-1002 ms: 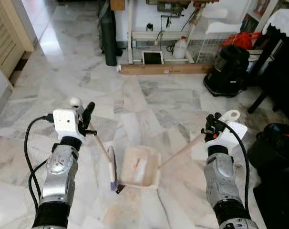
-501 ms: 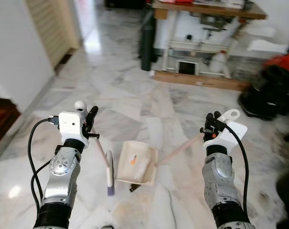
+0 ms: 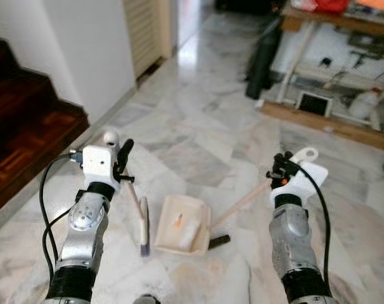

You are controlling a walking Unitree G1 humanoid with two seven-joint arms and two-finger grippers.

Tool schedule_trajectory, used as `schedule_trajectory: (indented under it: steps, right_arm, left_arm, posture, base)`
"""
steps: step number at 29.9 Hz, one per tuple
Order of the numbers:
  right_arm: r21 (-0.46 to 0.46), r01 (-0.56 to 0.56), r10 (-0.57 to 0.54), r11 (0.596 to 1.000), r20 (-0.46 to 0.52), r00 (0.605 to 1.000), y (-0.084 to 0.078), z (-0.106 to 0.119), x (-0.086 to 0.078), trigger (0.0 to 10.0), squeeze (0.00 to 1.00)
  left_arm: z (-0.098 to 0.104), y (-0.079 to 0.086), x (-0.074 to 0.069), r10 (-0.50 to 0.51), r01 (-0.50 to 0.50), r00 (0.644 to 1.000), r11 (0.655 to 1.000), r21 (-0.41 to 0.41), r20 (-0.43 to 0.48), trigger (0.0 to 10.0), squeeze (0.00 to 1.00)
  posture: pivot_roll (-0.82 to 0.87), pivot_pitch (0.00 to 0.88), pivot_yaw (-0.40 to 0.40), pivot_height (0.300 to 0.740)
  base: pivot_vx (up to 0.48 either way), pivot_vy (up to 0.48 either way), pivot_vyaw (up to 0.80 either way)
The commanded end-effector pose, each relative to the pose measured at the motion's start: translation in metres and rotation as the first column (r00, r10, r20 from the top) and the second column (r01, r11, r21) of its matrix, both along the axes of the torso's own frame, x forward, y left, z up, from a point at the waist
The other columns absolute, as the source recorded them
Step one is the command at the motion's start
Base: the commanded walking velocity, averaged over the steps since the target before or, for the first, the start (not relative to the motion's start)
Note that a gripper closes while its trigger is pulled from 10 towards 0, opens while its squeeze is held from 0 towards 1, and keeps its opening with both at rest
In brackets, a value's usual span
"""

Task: Sweep floor

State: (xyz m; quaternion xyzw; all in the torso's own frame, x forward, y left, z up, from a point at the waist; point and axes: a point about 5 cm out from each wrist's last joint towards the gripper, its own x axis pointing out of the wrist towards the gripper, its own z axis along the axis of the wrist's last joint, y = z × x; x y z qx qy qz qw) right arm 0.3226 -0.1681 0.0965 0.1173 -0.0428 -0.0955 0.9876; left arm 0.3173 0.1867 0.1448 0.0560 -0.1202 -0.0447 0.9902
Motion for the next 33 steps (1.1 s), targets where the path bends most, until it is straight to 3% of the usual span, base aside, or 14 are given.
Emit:
schedule_trajectory:
  steps: [1, 33]
  right_arm:
    - [0.013, 0.017, -0.018, 1.000, 0.066, 0.998, -0.0049, 0.0155, 0.0029, 10.0, 0.00]
    - [0.019, 0.009, -0.010, 1.000, 0.057, 0.998, -0.0022, 0.0157, 0.0040, 10.0, 0.00]
  left_arm:
    - [0.0112, -0.0068, 0.0026, -0.017, 0.016, 0.998, 1.000, 0.022, 0.054, 10.0, 0.00]
    - [0.0099, -0.0090, 0.0030, -0.015, 0.013, 0.999, 1.000, 0.028, 0.044, 10.0, 0.00]
  posture:
    - [-0.05, 0.080, -0.040, 0.740]
    - [-0.05, 0.093, -0.043, 0.740]
  base:
    - [0.000, 0.000, 0.79]
    - [0.000, 0.000, 0.79]
